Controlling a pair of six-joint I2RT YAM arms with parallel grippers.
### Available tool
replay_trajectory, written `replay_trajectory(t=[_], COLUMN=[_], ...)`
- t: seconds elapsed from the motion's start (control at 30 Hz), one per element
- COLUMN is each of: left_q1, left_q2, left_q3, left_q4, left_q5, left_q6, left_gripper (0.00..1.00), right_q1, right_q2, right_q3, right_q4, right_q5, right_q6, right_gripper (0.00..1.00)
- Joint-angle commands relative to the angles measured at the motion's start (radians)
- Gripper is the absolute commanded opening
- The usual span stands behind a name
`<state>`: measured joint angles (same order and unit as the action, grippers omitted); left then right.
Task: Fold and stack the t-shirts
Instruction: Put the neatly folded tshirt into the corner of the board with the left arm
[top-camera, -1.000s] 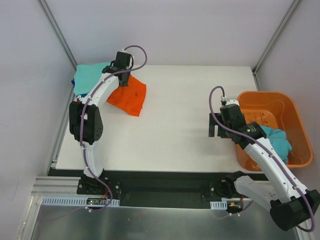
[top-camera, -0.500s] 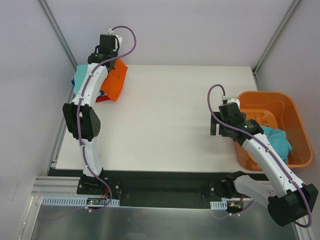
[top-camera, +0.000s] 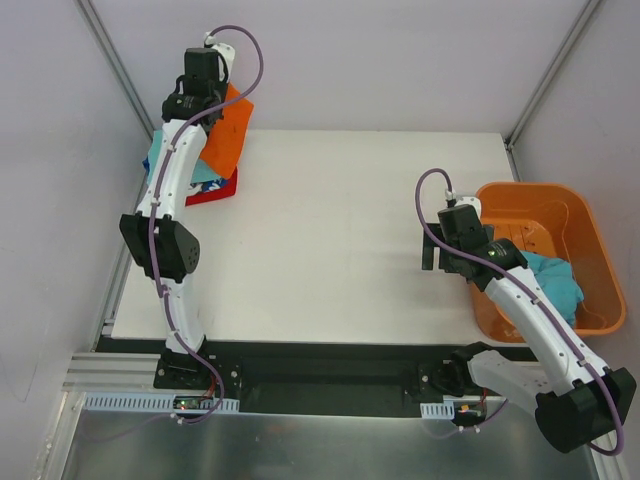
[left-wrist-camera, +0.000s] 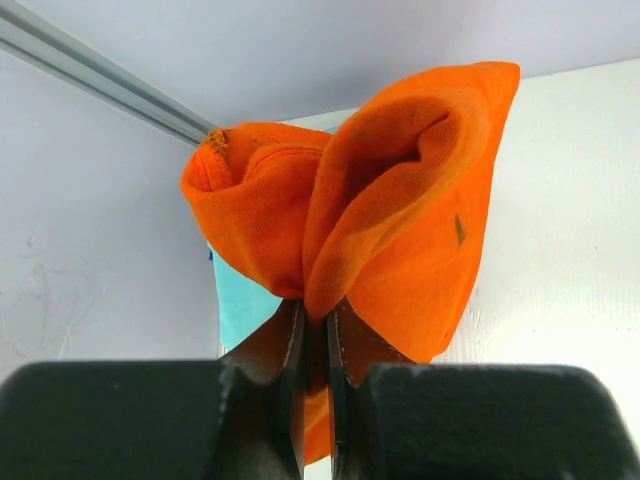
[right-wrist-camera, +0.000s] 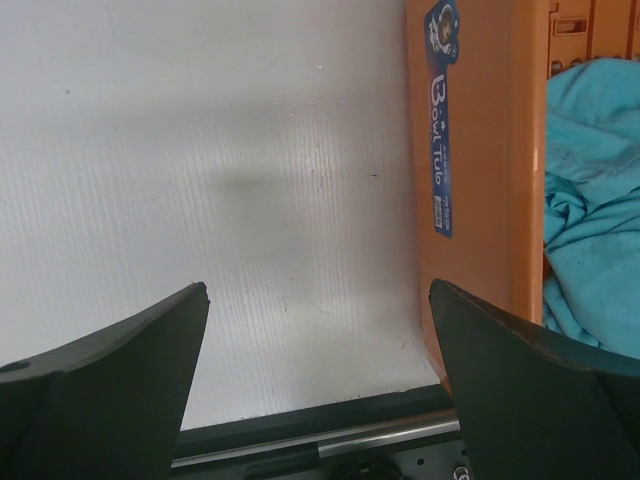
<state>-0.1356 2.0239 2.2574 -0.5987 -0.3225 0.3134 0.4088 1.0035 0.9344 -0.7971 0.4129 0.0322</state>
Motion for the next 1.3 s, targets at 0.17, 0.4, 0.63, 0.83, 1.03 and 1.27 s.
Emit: replay_trajectory(t=[0.17, 0.4, 0.63, 0.83, 1.03, 1.27], left_q1=[0.016, 0.082, 0.171, 0.237, 0.257, 0.292], left_q2=[-0.056, -0.018, 0.088, 0.225, 0.295, 0.349], left_q3=[0.044, 0.048, 0.048, 0.123, 0.145, 0.142], left_q4=[0.031, 0.045, 0.079, 0.119, 0.177, 0.217], left_q5=[0.011, 0.025, 0.105, 0.126, 0.073, 0.005], left_q6=[0.001, -0.026, -0.03, -0.034, -0.014, -0.023], left_gripper=[0.0, 0.0, 0.0, 0.0, 0.0, 0.05], right_q1=[-0.007, -0.008, -0.008, -0.008, -0.005, 0.005], right_q2=[-0.008, -0.002, 0.017, 0.053, 0.095, 0.139], right_q3=[0.02, 0.027, 0.058, 0.096, 0.136, 0.165], right_q4=[0.004, -0.001, -0.033, -0.062, -0.083, -0.093], right_q5=[0.038, 0.053, 0.076, 0.081, 0.081, 0.086], right_q6=[-0.009, -0.008, 0.006, 0.038, 0.057, 0.058], right_gripper=[0.97, 0.97, 0.97, 0.97, 0.97, 0.97])
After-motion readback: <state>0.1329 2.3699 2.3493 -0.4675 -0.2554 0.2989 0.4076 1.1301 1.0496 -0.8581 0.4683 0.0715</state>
